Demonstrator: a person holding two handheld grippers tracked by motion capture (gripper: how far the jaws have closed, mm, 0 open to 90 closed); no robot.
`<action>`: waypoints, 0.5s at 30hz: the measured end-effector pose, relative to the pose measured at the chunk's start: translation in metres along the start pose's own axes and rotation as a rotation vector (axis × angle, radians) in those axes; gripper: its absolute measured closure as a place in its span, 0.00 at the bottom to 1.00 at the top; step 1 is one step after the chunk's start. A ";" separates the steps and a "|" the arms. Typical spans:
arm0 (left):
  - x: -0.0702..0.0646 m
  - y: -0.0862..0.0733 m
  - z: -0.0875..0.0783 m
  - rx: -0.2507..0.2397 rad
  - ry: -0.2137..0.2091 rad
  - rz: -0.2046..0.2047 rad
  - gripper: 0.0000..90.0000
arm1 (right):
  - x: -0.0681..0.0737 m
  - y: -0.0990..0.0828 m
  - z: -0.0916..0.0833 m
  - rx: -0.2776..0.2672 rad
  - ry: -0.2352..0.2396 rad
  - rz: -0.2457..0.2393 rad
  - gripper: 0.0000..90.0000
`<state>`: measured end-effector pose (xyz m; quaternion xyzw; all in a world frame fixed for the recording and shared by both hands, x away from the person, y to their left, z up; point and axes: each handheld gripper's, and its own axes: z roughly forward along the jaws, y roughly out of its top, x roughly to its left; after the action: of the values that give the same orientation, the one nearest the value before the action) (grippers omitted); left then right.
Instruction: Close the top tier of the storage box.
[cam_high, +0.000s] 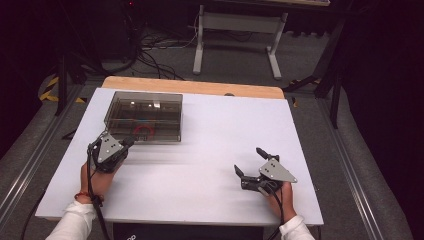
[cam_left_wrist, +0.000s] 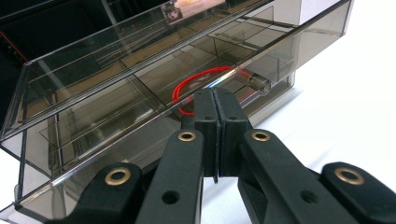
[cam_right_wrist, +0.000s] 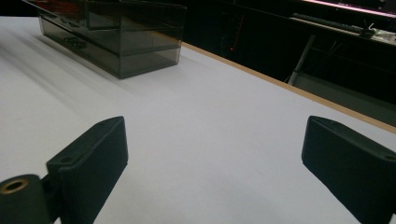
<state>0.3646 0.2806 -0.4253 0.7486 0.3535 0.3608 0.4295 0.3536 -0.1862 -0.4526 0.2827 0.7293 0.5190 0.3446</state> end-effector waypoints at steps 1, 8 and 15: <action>0.000 0.000 0.000 -0.001 0.000 -0.004 0.99 | 0.000 0.000 -0.001 -0.002 -0.004 0.002 0.09; 0.000 0.001 0.001 -0.004 0.002 -0.004 0.99 | -0.001 0.000 -0.001 -0.006 -0.009 0.005 0.09; 0.001 0.002 0.001 -0.005 0.004 0.001 0.99 | 0.001 0.001 -0.002 -0.013 -0.008 0.001 0.09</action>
<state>0.3670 0.2804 -0.4234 0.7470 0.3530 0.3635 0.4305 0.3518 -0.1863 -0.4510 0.2828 0.7245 0.5227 0.3492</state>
